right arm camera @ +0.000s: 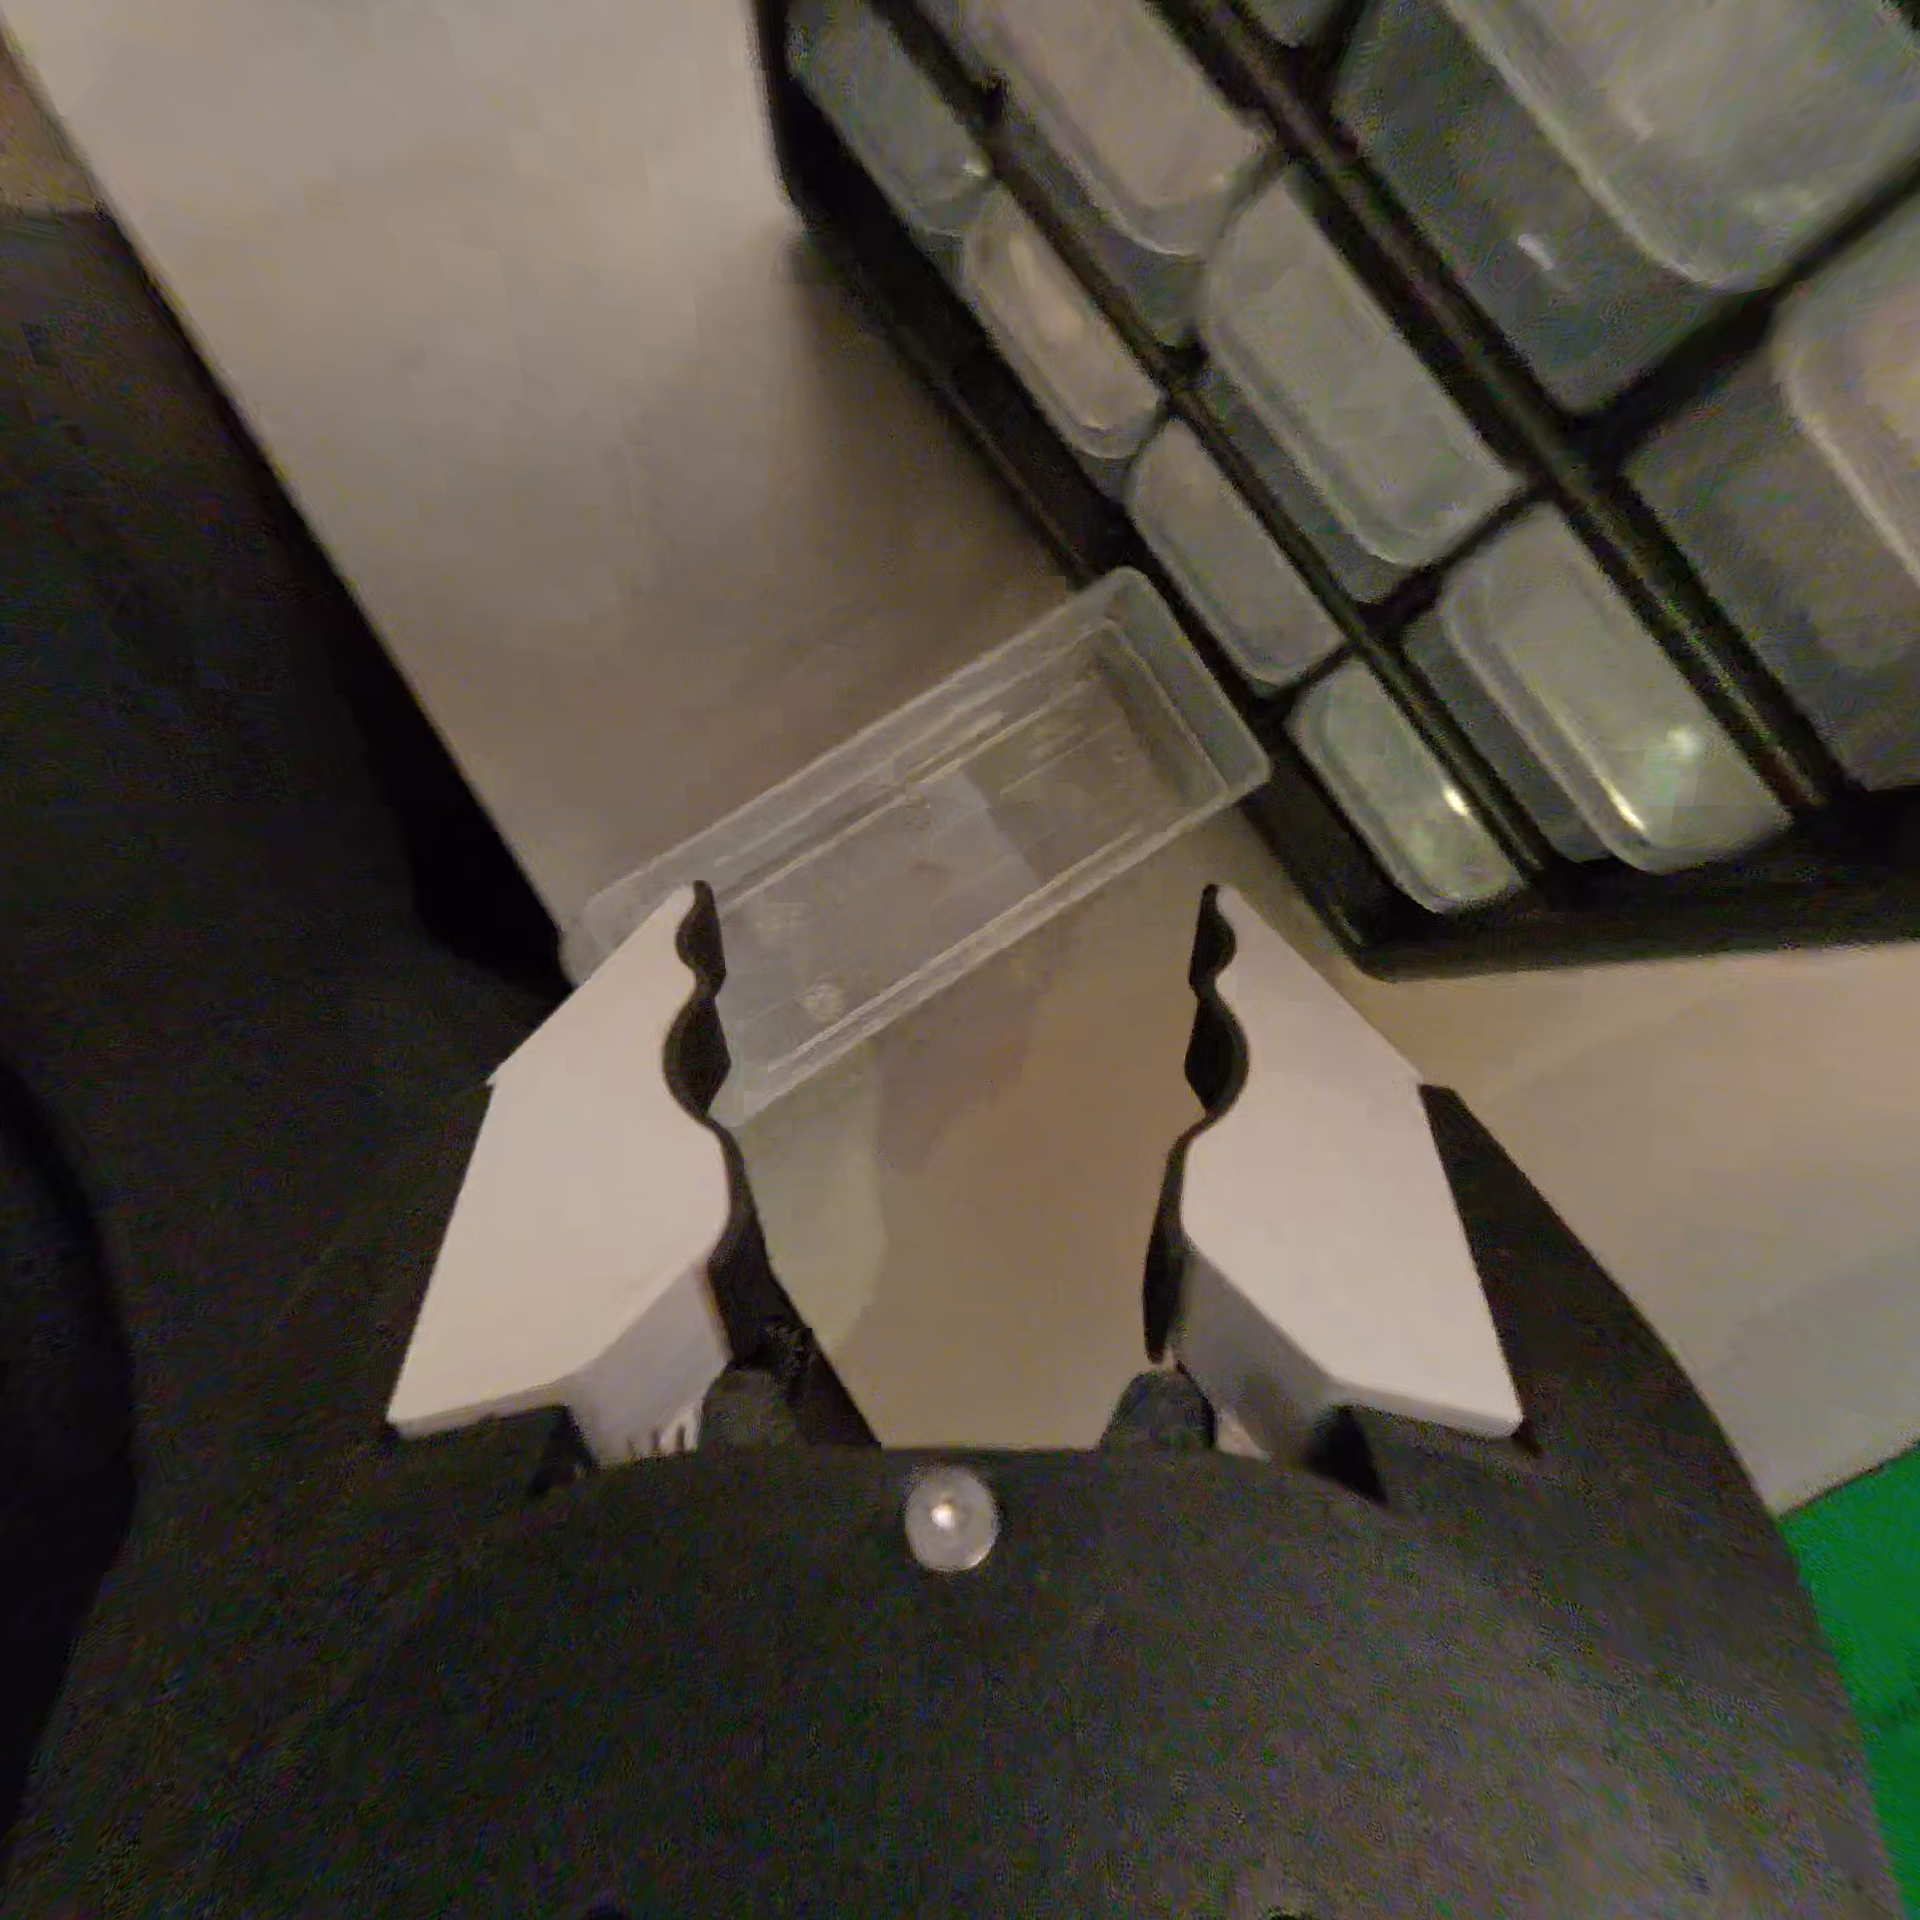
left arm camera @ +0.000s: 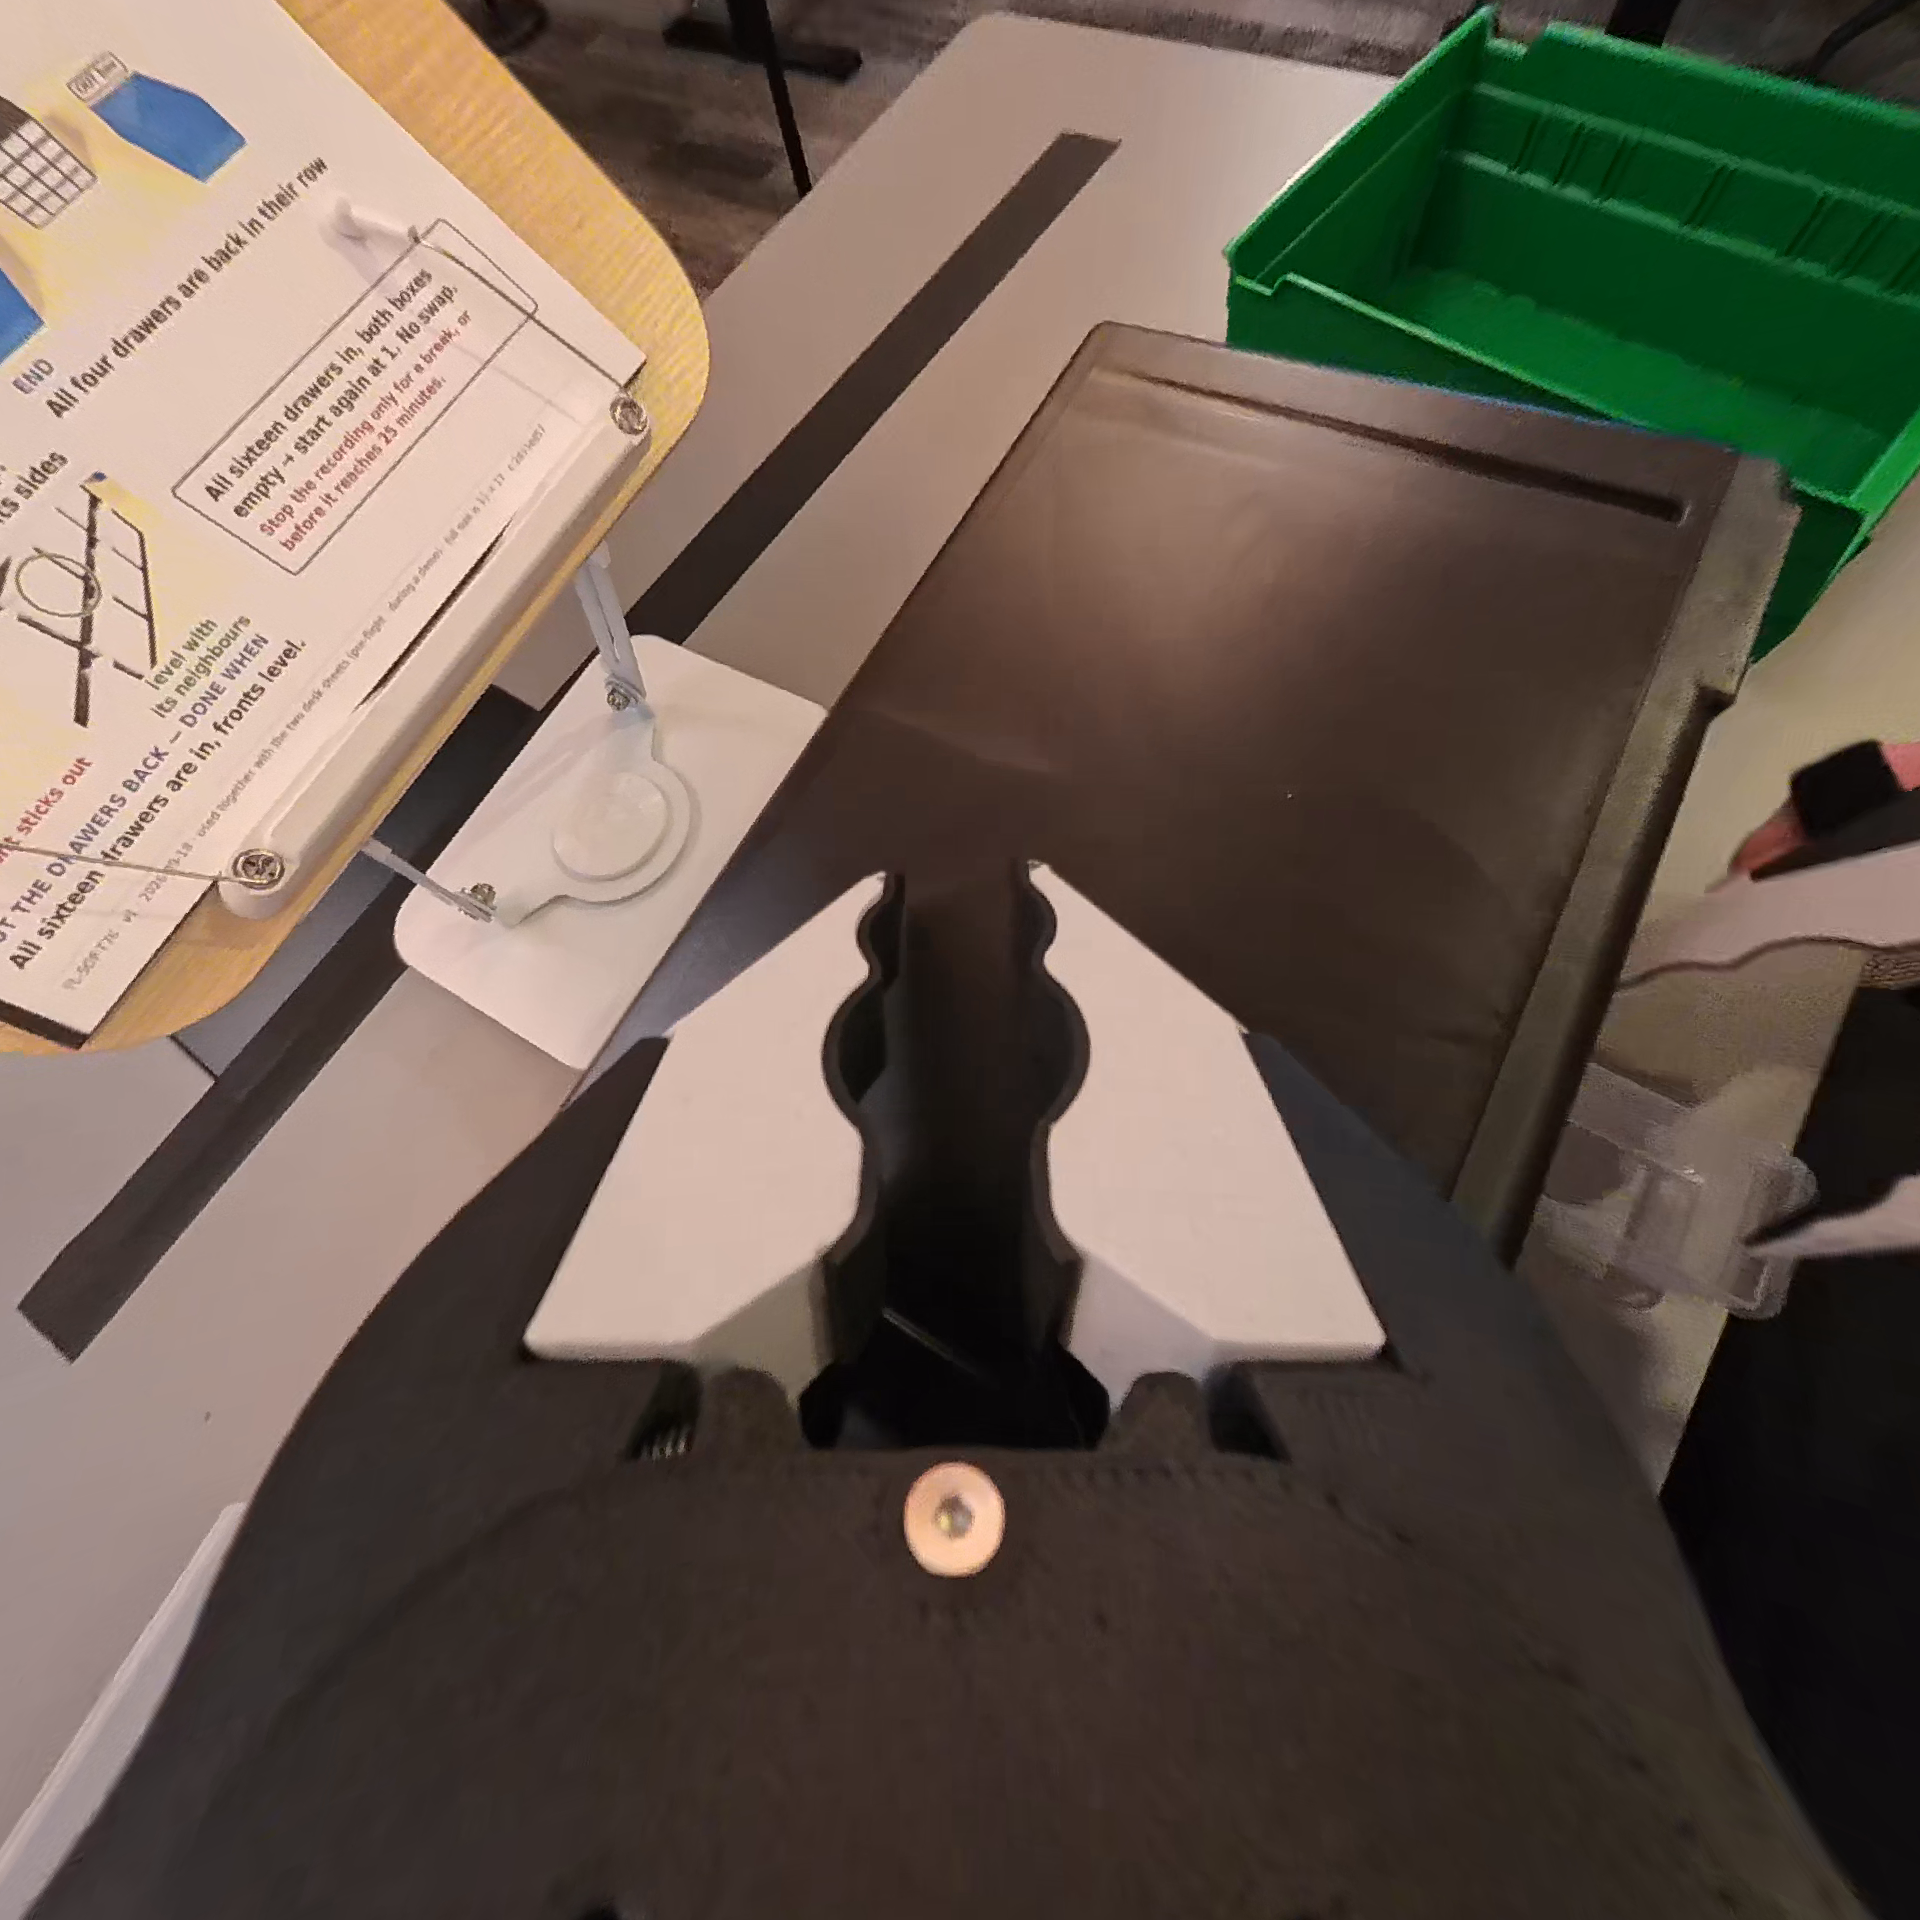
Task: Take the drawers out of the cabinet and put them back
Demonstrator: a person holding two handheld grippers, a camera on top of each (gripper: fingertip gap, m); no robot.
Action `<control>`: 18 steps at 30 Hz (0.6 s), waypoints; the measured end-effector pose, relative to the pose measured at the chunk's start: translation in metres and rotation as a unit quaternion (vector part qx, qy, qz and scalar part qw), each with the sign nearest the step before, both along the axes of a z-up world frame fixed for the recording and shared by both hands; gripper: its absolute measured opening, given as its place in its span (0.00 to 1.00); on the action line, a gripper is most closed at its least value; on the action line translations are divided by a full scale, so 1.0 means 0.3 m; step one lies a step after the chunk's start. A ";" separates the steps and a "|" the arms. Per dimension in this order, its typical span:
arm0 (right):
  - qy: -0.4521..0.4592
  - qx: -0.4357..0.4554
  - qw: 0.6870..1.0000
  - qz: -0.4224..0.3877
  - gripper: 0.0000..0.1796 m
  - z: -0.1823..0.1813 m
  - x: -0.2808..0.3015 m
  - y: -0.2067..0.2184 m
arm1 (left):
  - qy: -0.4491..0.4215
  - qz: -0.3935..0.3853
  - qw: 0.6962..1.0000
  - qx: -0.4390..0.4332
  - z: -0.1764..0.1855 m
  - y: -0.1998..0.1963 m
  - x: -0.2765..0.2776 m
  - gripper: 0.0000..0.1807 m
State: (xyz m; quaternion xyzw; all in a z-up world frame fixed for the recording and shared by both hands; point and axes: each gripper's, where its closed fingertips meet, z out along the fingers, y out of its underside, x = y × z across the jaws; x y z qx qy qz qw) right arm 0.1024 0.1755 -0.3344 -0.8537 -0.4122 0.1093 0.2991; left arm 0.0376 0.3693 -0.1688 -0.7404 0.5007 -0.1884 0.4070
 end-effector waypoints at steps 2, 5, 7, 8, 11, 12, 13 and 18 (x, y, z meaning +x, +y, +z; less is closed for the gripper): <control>0.010 0.000 1.000 -0.027 0.46 0.006 0.050 0.033 | 0.002 -0.002 1.000 0.003 0.000 0.000 0.002 0.10; 0.001 -0.002 0.999 -0.037 0.40 0.018 0.127 0.041 | -0.012 -0.001 1.000 0.004 0.006 0.000 0.000 0.11; -0.004 0.015 0.998 -0.064 0.36 0.032 0.178 0.066 | -0.019 0.002 1.000 0.005 0.009 0.002 0.000 0.11; -0.010 0.036 0.995 -0.090 0.35 0.044 0.210 0.098 | -0.020 0.003 1.000 0.009 0.011 0.004 0.000 0.11; 0.003 0.078 0.986 -0.148 0.34 0.071 0.258 0.192 | -0.019 0.007 0.999 0.031 0.016 0.007 0.002 0.09; 0.009 0.077 0.985 -0.154 0.33 0.063 0.258 0.215 | -0.015 0.008 0.999 0.033 0.015 0.005 0.003 0.08; 0.015 0.075 0.985 -0.155 0.28 0.054 0.251 0.234 | -0.010 0.009 0.999 0.034 0.013 0.004 0.003 0.07; 0.006 0.102 0.977 -0.188 0.19 0.051 0.268 0.329 | -0.010 0.005 0.999 0.039 0.013 0.005 0.005 0.05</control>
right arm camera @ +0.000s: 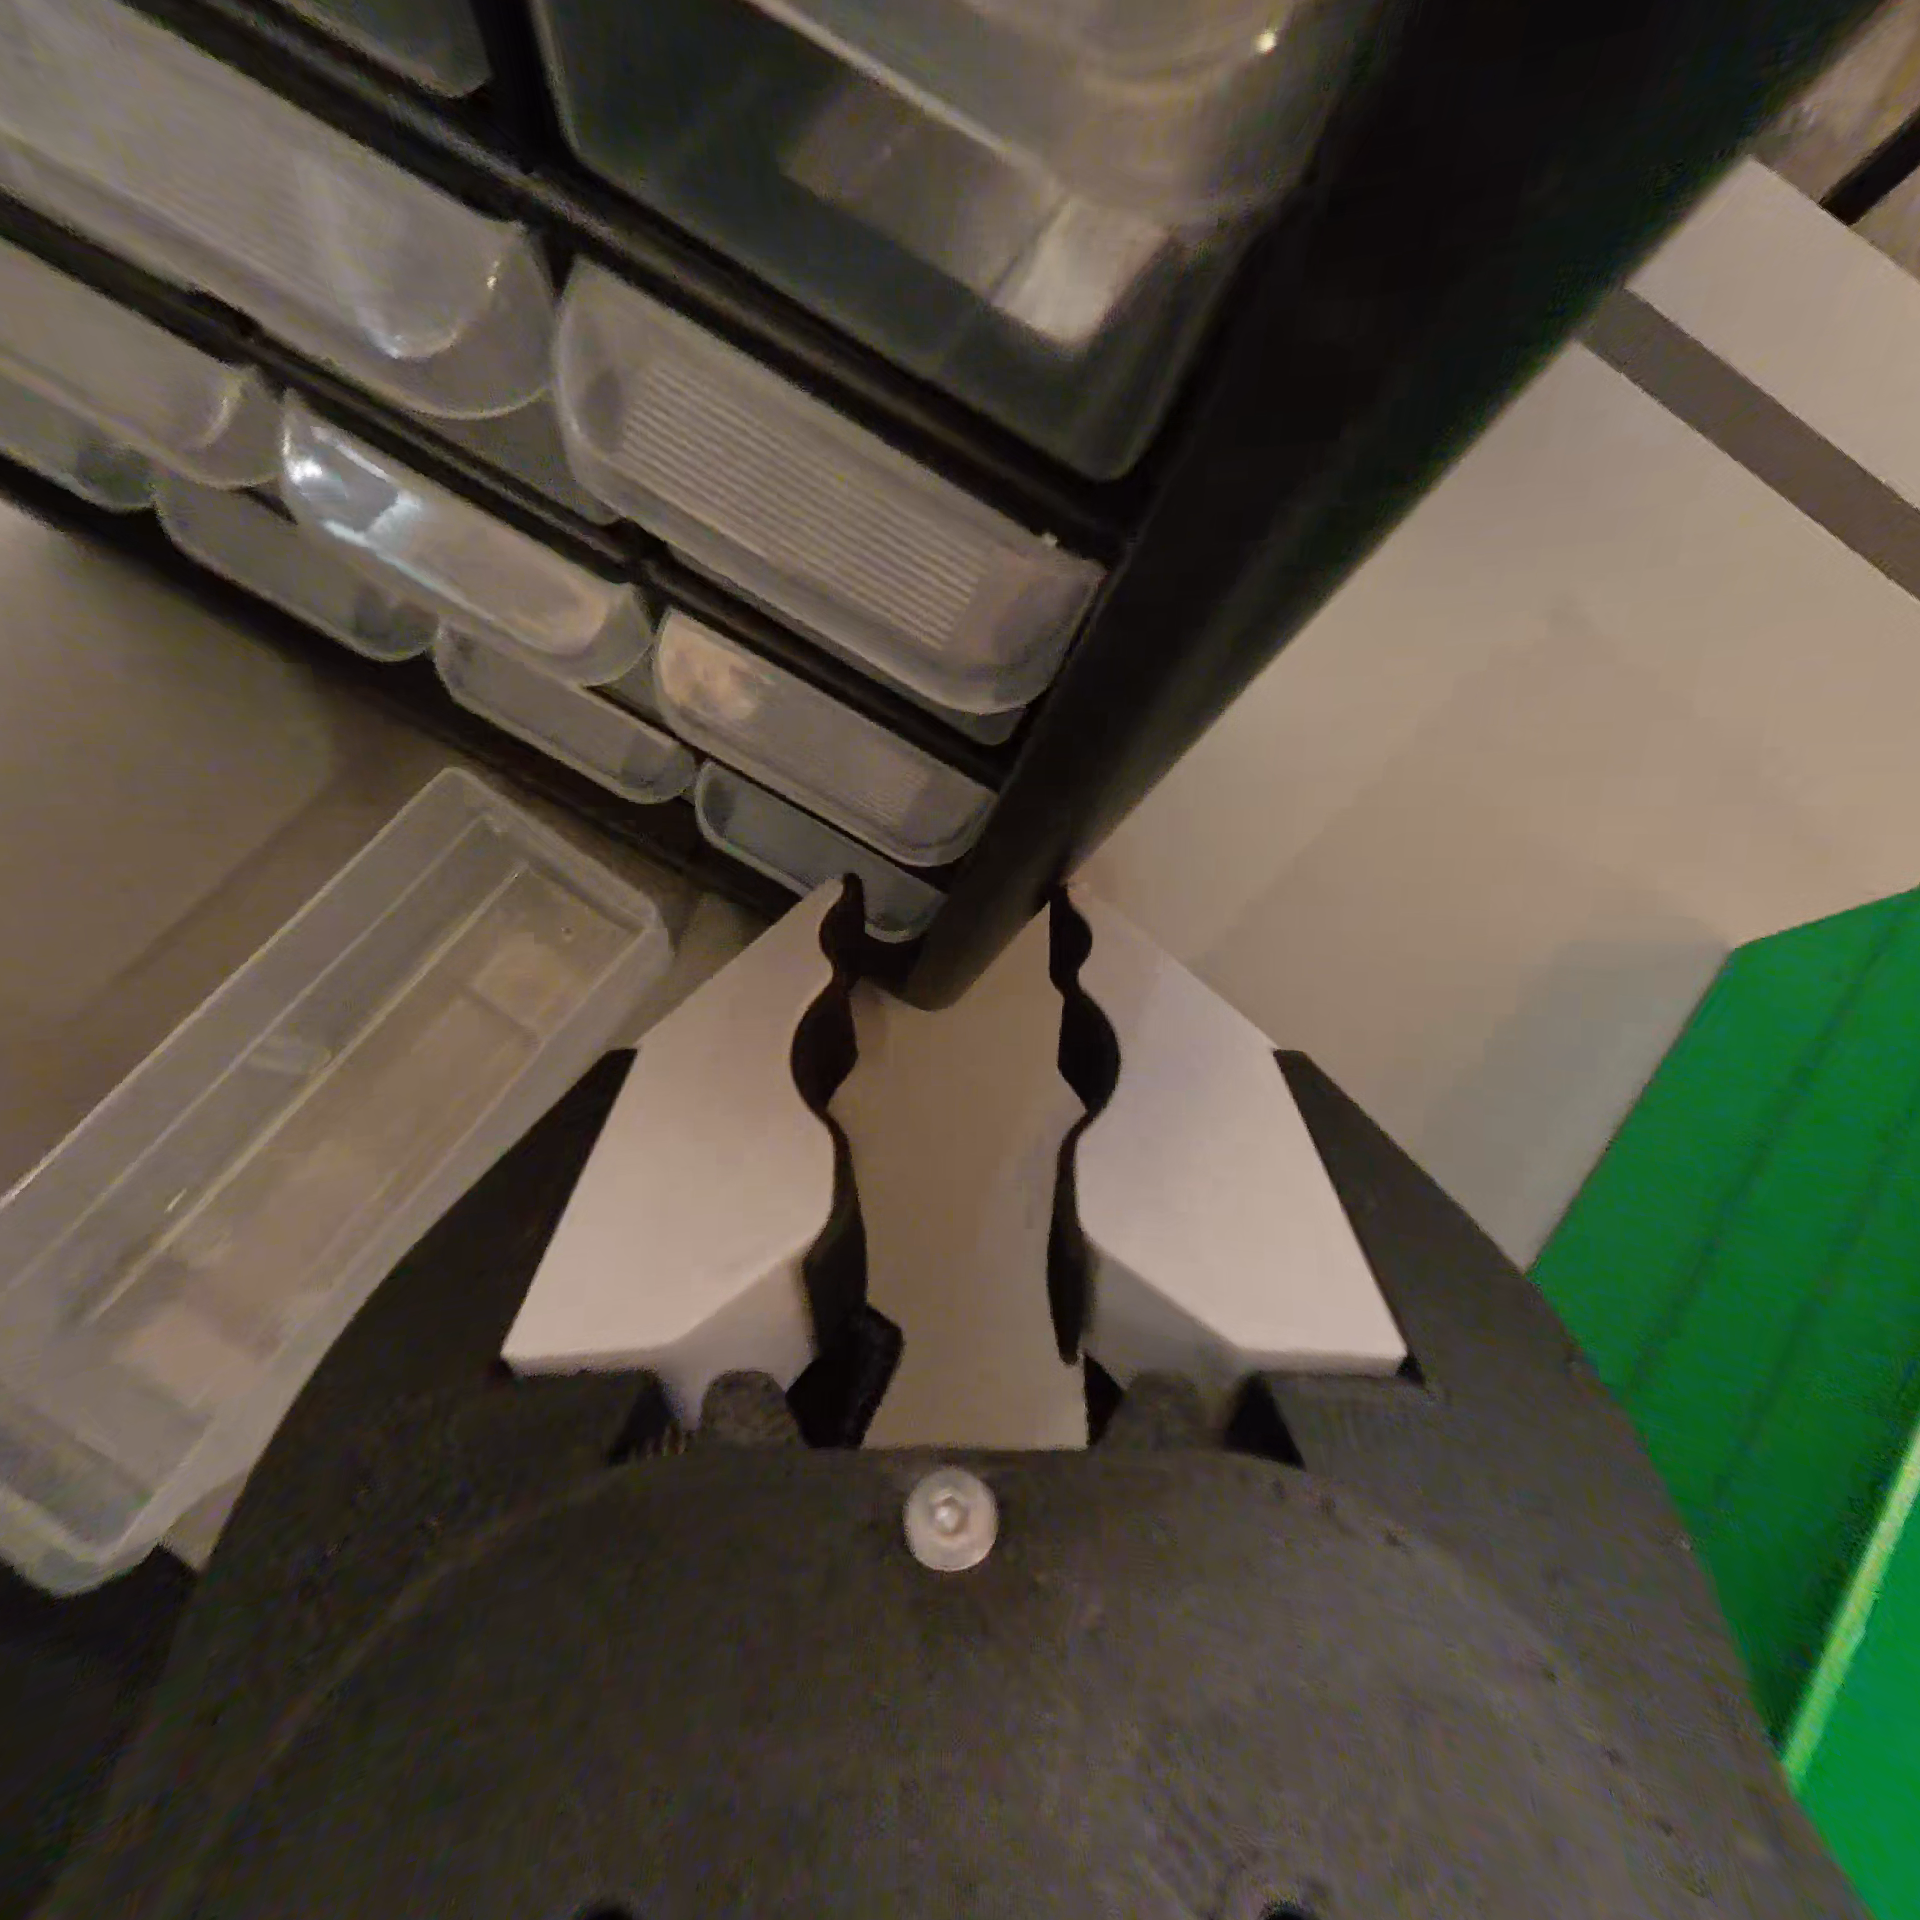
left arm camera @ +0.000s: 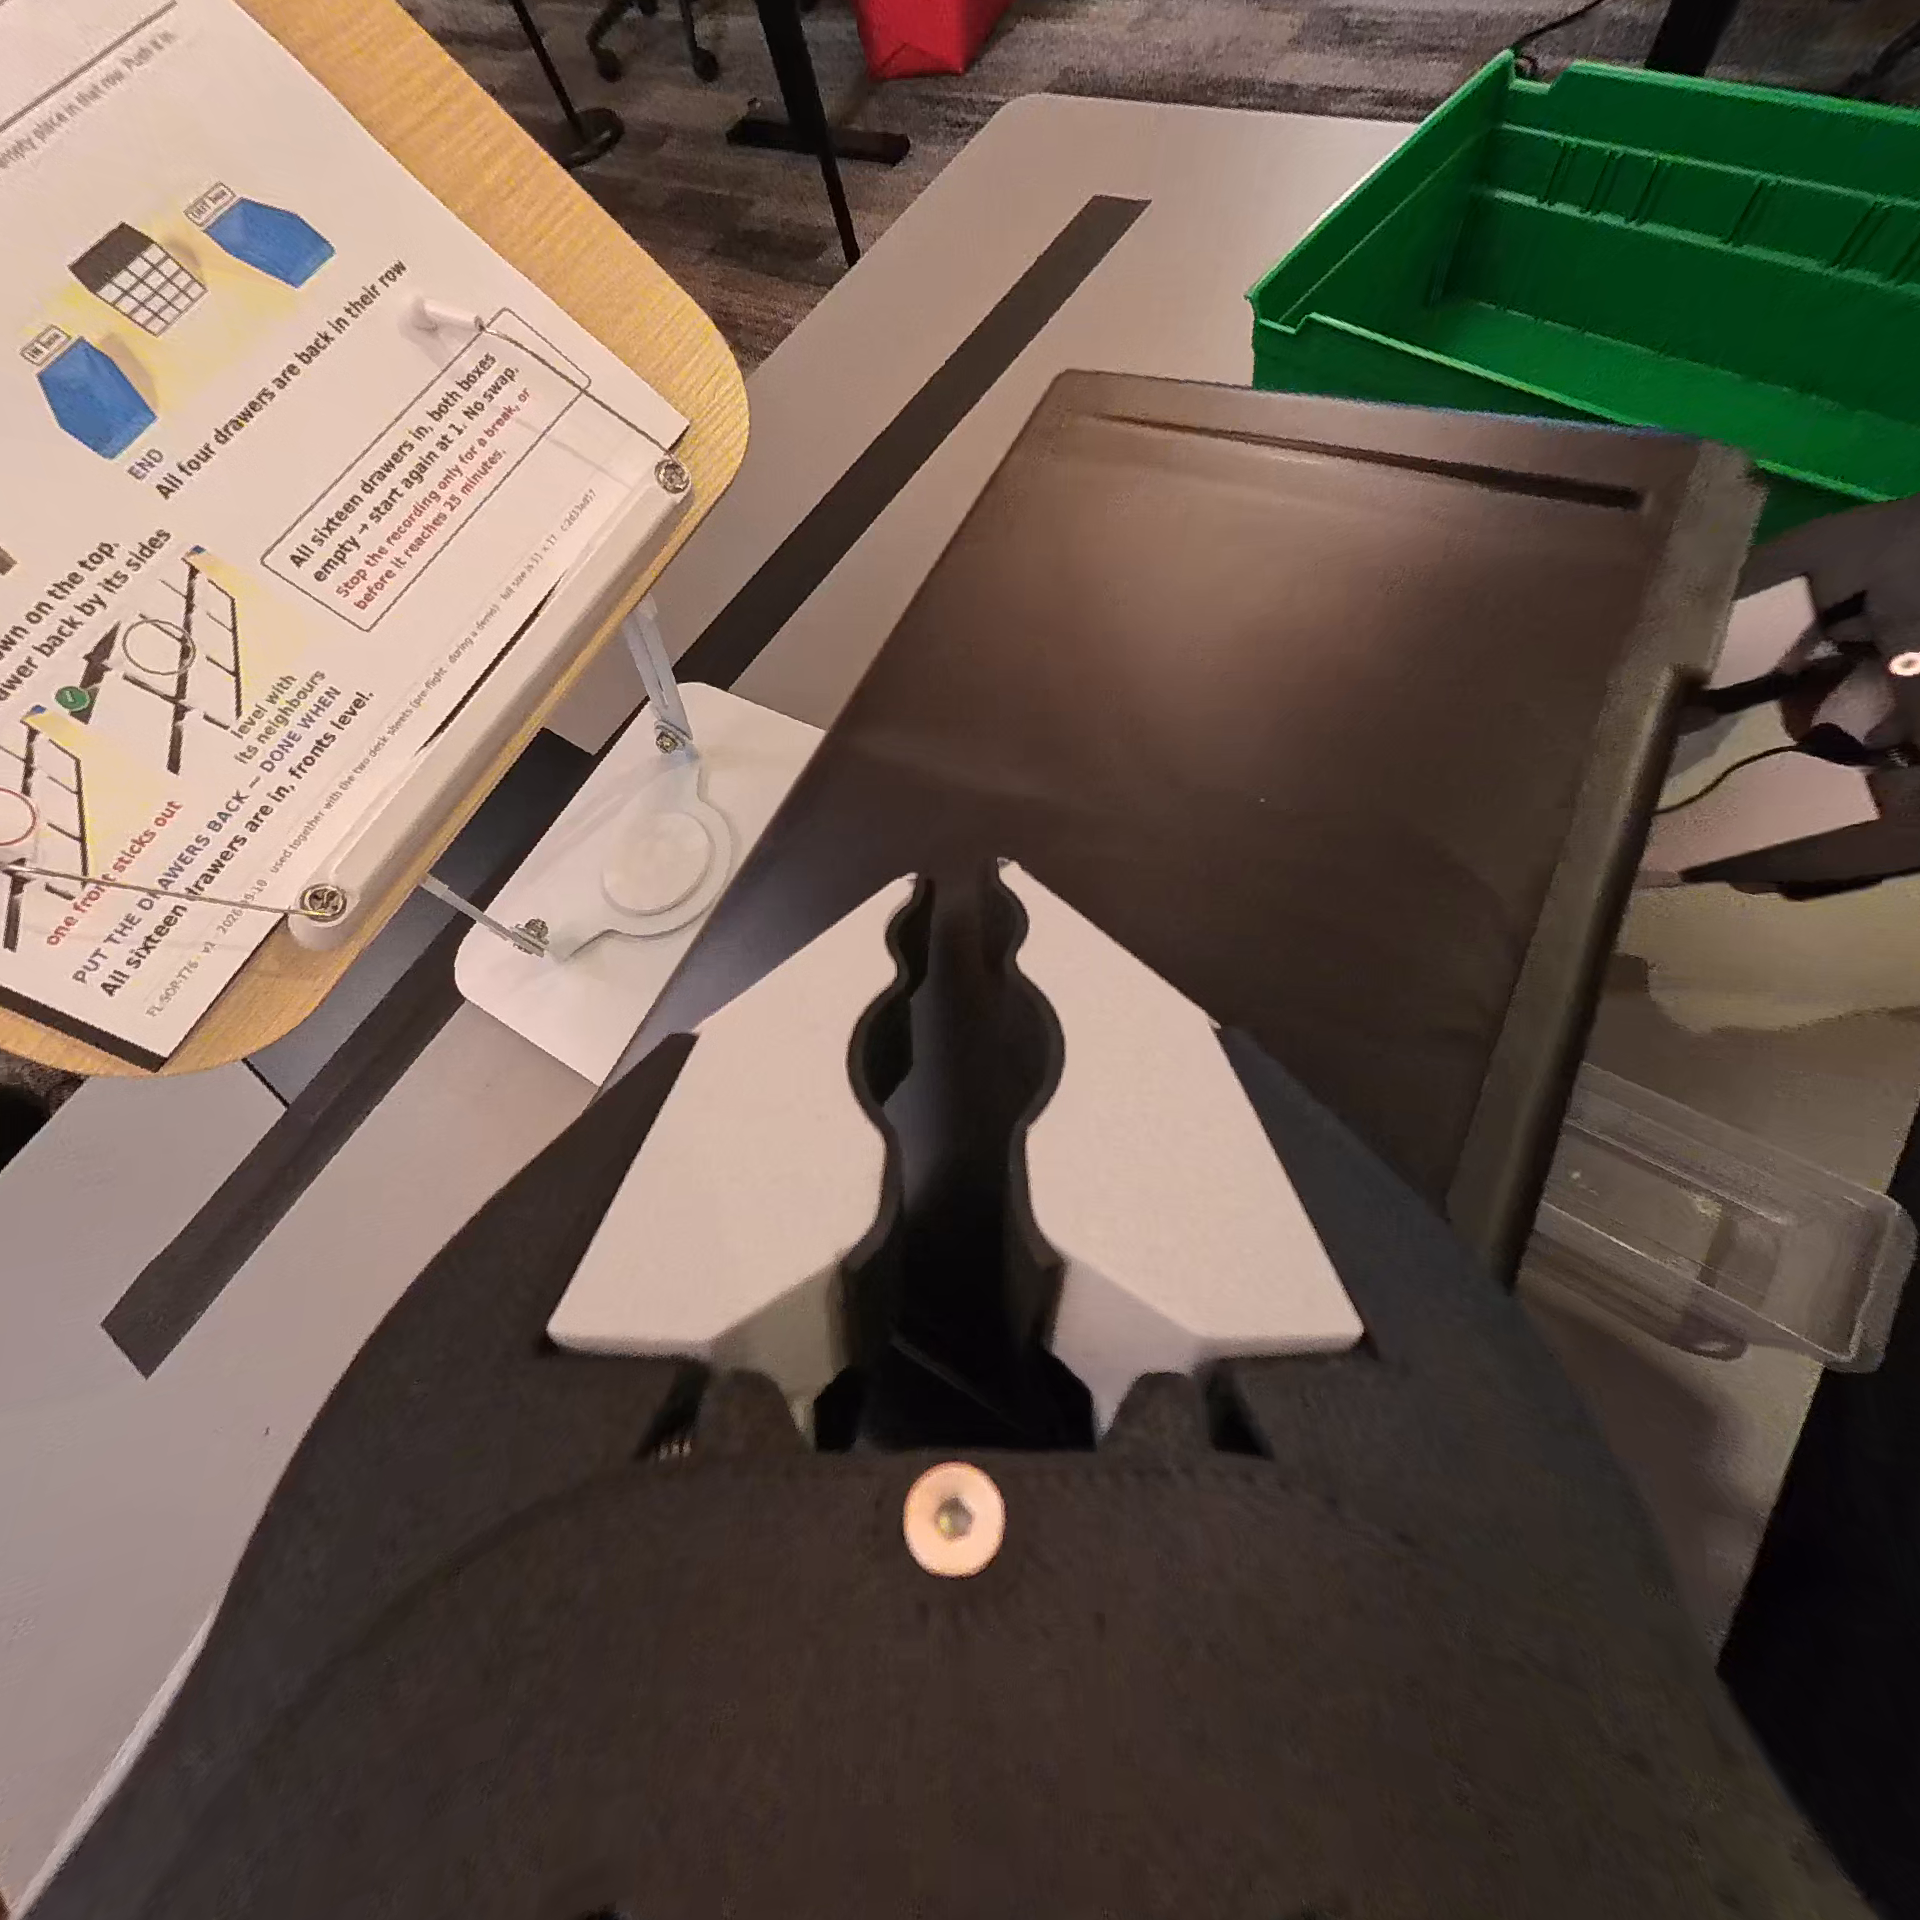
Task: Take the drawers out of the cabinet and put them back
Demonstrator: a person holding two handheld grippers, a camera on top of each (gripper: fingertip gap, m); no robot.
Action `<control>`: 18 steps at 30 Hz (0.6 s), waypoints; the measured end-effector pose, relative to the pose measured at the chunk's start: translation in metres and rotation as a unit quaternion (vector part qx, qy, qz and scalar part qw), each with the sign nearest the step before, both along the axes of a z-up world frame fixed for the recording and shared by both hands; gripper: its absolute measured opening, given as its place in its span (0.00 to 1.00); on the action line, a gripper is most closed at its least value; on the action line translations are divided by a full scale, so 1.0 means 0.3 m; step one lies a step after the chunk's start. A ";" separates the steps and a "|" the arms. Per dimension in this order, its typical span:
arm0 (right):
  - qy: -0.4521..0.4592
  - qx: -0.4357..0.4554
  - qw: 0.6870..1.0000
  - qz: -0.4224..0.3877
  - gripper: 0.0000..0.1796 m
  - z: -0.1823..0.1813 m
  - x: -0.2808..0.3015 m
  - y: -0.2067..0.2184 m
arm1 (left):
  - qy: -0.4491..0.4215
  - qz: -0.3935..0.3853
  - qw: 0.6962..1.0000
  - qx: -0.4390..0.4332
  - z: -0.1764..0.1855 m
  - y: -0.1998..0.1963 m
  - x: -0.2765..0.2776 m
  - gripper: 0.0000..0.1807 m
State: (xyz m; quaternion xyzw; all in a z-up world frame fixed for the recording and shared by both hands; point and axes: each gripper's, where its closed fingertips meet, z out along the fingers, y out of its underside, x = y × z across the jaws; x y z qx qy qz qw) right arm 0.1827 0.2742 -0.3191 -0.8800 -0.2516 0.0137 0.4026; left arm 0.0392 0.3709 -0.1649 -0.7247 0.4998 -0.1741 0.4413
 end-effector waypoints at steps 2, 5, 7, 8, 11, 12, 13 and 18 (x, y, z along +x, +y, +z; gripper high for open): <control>-0.002 0.000 1.000 -0.006 0.19 -0.001 0.004 0.033 | -0.003 0.000 1.000 0.000 0.001 0.007 -0.001 0.04; -0.009 -0.004 1.000 -0.009 0.20 -0.002 -0.005 0.088 | 0.002 0.013 1.000 0.009 0.002 0.035 -0.016 0.03; -0.013 -0.006 1.000 -0.007 0.21 -0.004 -0.019 0.132 | 0.010 0.027 0.999 0.026 0.003 0.064 -0.036 0.02; -0.017 -0.011 1.000 -0.001 0.24 -0.007 -0.029 0.152 | 0.010 0.033 0.999 0.029 0.003 0.077 -0.045 0.02; 0.019 -0.115 0.993 0.019 0.46 -0.042 -0.080 0.123 | -0.002 0.039 0.999 0.015 0.004 0.096 -0.057 0.02; 0.022 -0.164 0.986 0.029 0.53 -0.052 -0.093 0.078 | 0.001 0.039 0.999 0.015 0.003 0.096 -0.058 0.02; 0.031 -0.191 0.980 0.038 0.60 -0.046 -0.107 0.034 | 0.008 0.039 0.999 0.021 0.002 0.096 -0.057 0.02; 0.084 -0.210 0.970 0.085 0.71 0.004 -0.232 -0.198 | 0.026 0.044 0.997 0.049 0.003 0.095 -0.056 0.00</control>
